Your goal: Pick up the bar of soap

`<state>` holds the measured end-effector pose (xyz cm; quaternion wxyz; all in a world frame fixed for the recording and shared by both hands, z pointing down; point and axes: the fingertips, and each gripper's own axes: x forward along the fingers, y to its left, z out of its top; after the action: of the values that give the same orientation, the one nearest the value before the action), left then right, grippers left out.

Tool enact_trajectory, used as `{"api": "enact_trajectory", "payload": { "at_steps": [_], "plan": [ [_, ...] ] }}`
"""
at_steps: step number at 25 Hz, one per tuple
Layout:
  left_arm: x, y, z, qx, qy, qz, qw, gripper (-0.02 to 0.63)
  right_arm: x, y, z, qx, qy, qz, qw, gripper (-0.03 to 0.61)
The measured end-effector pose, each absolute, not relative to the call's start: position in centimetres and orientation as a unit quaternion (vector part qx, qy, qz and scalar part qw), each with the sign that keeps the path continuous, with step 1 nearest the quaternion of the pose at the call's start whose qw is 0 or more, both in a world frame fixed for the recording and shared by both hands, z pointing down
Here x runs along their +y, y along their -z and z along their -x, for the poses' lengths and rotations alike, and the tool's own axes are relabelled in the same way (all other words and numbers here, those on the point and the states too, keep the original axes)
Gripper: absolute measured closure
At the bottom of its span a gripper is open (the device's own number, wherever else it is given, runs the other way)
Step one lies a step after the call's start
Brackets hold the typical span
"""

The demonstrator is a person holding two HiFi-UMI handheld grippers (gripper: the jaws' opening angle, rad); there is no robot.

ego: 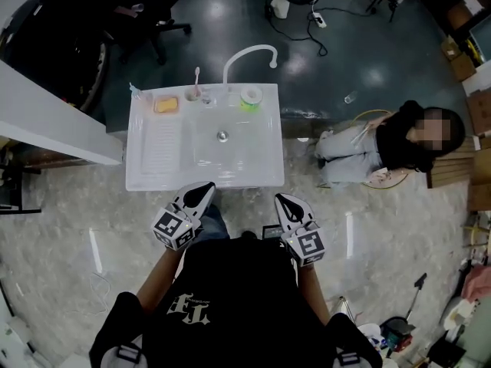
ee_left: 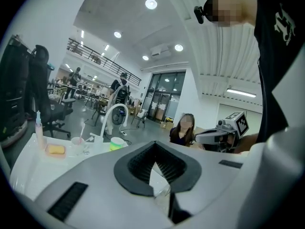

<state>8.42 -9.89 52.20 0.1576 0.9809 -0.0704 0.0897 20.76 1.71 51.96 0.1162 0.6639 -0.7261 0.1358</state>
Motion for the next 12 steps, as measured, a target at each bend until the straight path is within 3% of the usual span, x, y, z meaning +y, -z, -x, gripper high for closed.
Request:
{"api": "enact_trajectory", "payload": {
  "at_steps": [12],
  "plan": [
    [-20.0,-52.0,-6.3,-0.097,-0.085,-0.976,0.173,0.604,-9.0,-51.8,-19.6,-0.740,-0.143,-0.644,0.135,0.571]
  ]
}}
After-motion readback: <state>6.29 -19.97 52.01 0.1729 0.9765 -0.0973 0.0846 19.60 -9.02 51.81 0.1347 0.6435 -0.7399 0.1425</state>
